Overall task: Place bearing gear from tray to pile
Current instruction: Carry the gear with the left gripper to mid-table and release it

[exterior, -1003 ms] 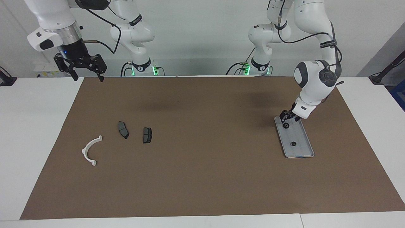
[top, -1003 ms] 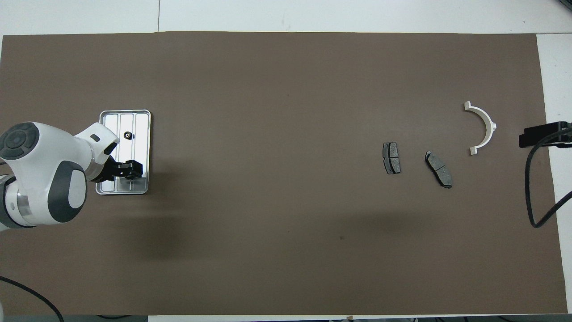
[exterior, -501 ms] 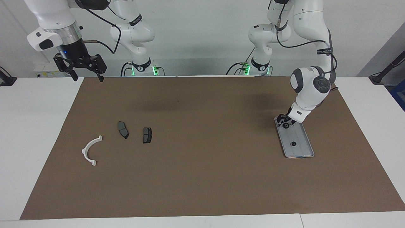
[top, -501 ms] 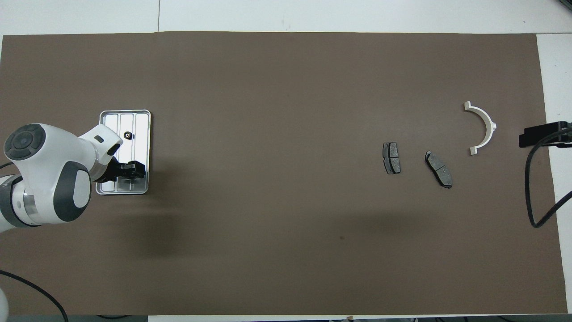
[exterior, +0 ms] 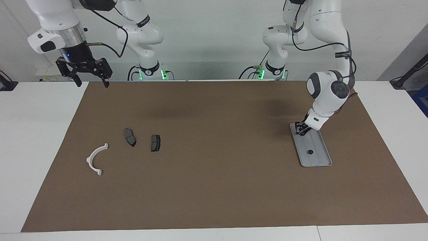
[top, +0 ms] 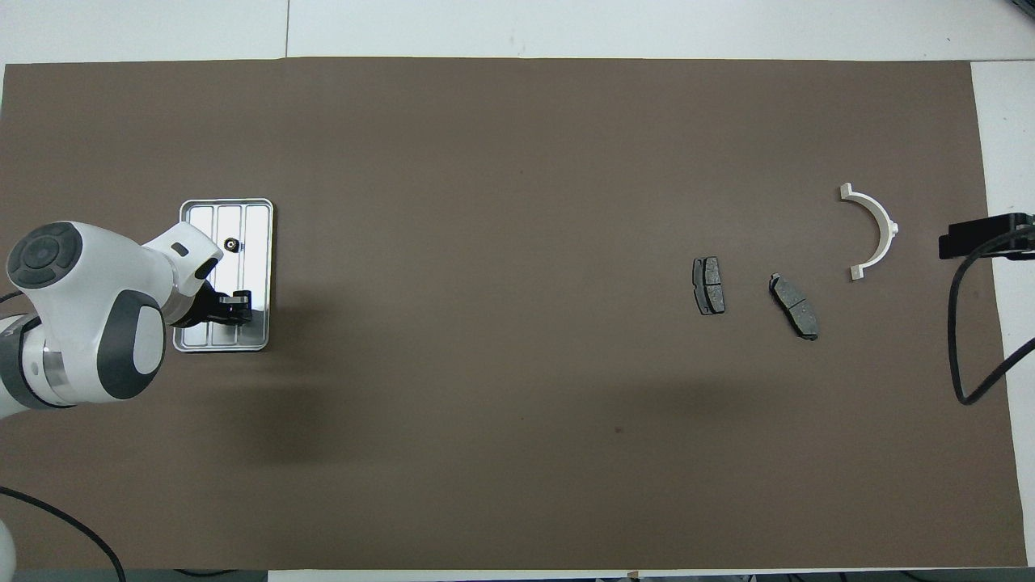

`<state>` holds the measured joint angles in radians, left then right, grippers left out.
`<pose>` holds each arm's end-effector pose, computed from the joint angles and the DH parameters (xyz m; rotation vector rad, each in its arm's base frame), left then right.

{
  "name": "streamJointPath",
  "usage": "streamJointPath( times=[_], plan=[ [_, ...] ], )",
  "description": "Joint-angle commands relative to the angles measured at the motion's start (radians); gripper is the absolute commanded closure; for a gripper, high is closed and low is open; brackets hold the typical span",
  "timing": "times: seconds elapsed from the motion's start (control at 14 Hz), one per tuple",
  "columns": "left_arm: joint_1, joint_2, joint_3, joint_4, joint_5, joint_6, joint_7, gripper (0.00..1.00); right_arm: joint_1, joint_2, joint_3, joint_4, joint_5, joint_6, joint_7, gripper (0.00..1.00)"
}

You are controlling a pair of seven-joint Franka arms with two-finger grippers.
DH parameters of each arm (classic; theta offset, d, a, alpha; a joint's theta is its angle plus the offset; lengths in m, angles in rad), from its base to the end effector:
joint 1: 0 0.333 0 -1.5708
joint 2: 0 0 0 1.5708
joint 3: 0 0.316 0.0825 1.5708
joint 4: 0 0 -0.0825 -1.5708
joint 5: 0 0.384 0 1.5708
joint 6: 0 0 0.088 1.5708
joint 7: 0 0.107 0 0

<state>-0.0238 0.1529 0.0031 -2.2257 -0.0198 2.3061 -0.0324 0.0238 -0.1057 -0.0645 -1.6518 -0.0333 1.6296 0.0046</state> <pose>0.5346 -0.0115 0.2991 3.1275 0.0399 -0.1140 0.5266 -0.0268 0.6485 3.1102 -0.0694 0.1289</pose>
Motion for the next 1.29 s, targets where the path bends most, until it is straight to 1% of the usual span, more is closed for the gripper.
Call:
streamJointPath(
  times=[0.0, 0.07, 0.21, 0.36, 0.64, 0.72, 0.86, 1.07, 1.15, 1.22],
  plan=[
    [-0.012, 0.014, 0.014, 0.017, 0.018, 0.000, 0.012, 1.00, -0.016, -0.009, 0.009, -0.025, 0.019, 0.020, 0.005, 0.00],
    [-0.013, 0.016, 0.014, 0.053, 0.018, -0.039, 0.012, 1.00, -0.018, -0.009, 0.005, -0.025, 0.044, 0.019, -0.001, 0.00],
    [-0.024, 0.016, 0.011, 0.166, 0.018, -0.164, -0.004, 1.00, -0.024, -0.008, 0.003, -0.025, 0.062, 0.026, 0.006, 0.00],
    [-0.071, 0.016, 0.009, 0.254, 0.012, -0.249, -0.074, 1.00, -0.024, -0.006, 0.003, -0.023, 0.062, 0.026, 0.018, 0.00],
    [-0.253, 0.040, 0.009, 0.352, 0.004, -0.289, -0.405, 1.00, -0.038, -0.005, 0.003, -0.019, 0.064, 0.026, 0.018, 0.00],
    [-0.299, 0.062, 0.009, 0.389, 0.003, -0.310, -0.484, 1.00, -0.036, -0.005, 0.003, -0.023, 0.064, 0.026, 0.021, 0.00],
    [-0.388, 0.086, 0.011, 0.463, -0.047, -0.338, -0.648, 1.00, -0.035, -0.005, 0.003, -0.028, 0.064, 0.024, 0.020, 0.00],
    [-0.536, 0.102, 0.011, 0.494, -0.052, -0.323, -0.866, 1.00, -0.027, -0.003, 0.005, -0.028, 0.064, 0.026, 0.021, 0.00],
    [-0.577, 0.128, 0.011, 0.526, -0.052, -0.327, -0.898, 1.00, -0.025, -0.003, 0.005, -0.029, 0.064, 0.024, 0.021, 0.00],
    [-0.616, 0.170, 0.011, 0.585, -0.057, -0.342, -0.949, 1.00, -0.025, -0.009, 0.005, -0.042, 0.064, 0.020, 0.020, 0.00]
  ],
)
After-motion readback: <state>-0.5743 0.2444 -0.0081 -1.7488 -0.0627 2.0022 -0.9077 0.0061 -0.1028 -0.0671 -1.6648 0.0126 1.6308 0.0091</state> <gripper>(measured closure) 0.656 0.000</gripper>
